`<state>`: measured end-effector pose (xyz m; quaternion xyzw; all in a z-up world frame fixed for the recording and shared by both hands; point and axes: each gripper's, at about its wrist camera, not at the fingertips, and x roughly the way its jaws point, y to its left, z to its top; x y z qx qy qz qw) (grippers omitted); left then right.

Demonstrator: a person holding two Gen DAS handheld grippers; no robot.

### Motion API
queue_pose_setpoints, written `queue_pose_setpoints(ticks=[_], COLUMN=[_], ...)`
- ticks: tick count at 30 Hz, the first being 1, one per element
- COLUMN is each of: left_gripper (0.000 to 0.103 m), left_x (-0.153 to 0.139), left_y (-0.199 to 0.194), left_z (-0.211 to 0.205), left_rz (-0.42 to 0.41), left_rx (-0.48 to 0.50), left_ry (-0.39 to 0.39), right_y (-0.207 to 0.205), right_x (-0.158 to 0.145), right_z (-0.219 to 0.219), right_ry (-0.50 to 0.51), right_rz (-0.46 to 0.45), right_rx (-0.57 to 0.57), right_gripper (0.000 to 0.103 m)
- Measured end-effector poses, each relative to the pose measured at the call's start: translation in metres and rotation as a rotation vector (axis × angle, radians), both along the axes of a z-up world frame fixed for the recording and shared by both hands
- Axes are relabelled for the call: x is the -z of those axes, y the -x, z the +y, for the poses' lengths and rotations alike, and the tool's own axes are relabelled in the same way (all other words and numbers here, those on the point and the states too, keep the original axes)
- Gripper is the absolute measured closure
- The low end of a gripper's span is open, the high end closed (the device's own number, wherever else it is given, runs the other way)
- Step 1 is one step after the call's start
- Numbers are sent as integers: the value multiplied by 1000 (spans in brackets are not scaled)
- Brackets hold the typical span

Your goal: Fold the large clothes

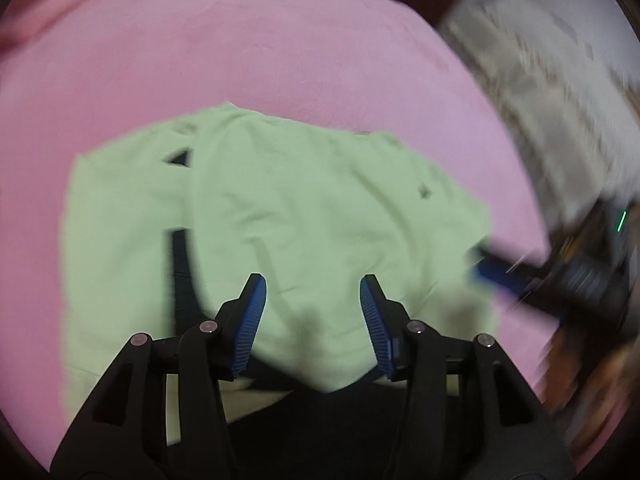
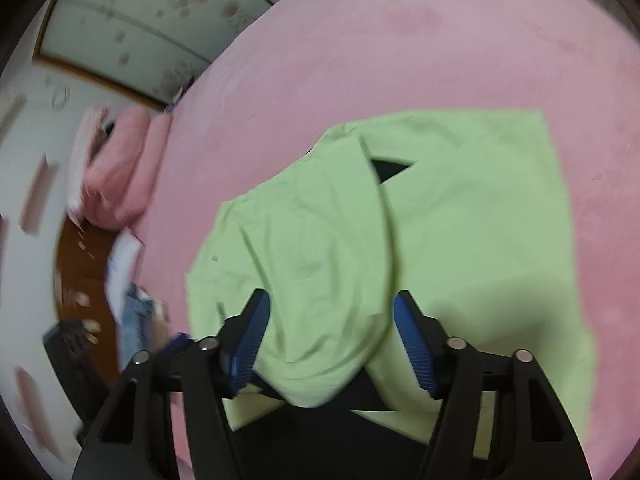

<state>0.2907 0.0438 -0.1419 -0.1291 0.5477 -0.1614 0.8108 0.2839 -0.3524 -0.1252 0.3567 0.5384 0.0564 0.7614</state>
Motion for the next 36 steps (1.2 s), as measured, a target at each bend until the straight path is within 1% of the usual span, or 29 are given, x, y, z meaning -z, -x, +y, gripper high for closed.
queue_pose_setpoints(ticks=[1,2,3,4,5,6,8,9,11,12,13,14,15,16,17,18,20,22,24,26,27,28,30,31,32,33,34,35,36], left_gripper=[60,63,73,78,81,85,86,87,87,87,87,87,87,87,87,87,87,87,86,86,86,86,86,85,85,81,74,68,59], left_x=[6,16,19,28,34,43,62,71,79,81,83,84,87,89,89,89,87,83,76,70,65,60,52,49,45,42,39,36,30], left_y=[-7,-5,-13,-13,-23,-27,-43,-43,-37,-33,-31,-28,-29,-29,-27,-26,-21,-14,-4,10,16,25,35,43,48,56,63,71,80], left_z=[-9,-11,-20,-23,-25,-27,-35,-36,-31,-28,-25,-22,-21,-18,-14,-7,4,9,8,3,1,-1,-1,-1,-1,0,2,2,9], left_rz=[13,29,36,51,68,93,148,168,167,159,151,142,138,133,134,139,150,157,158,166,167,167,169,173,174,176,179,179,177], left_rx=[-33,-71,-88,-96,-101,-99,-91,-85,-73,-52,-35,-26,-23,-21,-26,-40,-84,-103,-92,-53,-37,-17,10,27,38,54,66,80,88], left_ry=[20,39,44,43,37,23,-12,-40,-81,-88,-92,-149,-208,-255,-273,-254,-194,-177,-212,-295,-317,-332,-339,-344,-348,-354,-362,-370,-373], right_y=[1,1,0,0,-1,-4,-2,-1,3,6,8,13,16,18,22,26,34,45,62,80,90,102,116,124,135,143,149,156,164], right_x=[8,18,31,40,51,61,77,84,96,101,103,107,106,105,101,99,90,85,79,69,66,59,55,48,34,33,32,31,29], right_z=[8,16,25,33,43,54,69,75,82,86,86,86,83,80,74,69,61,59,60,62,65,64,75,81,74,82,88,97,105], right_ry=[-37,-63,-100,-125,-141,-141,-121,-124,-105,-72,0,50,108,170,217,253,252,251,252,252,257,260,244,239,235,232,234,239,244], right_rz=[8,23,44,56,65,68,69,70,96,103,106,97,85,89,95,97,96,105,109,117,129,141,161,169,175,187,197,204,208], right_rx=[13,24,34,35,28,6,-69,-100,-133,-153,-180,-197,-207,-192,-174,-152,-101,-56,-26,-11,0,9,4,2,-3,-10,-15,-19,-22], right_gripper=[64,74,79,82,88,88,88,88,90,92,92,95,96,96,96,96,96,96,96,96,96,96,96,95,92,90,88,85,80])
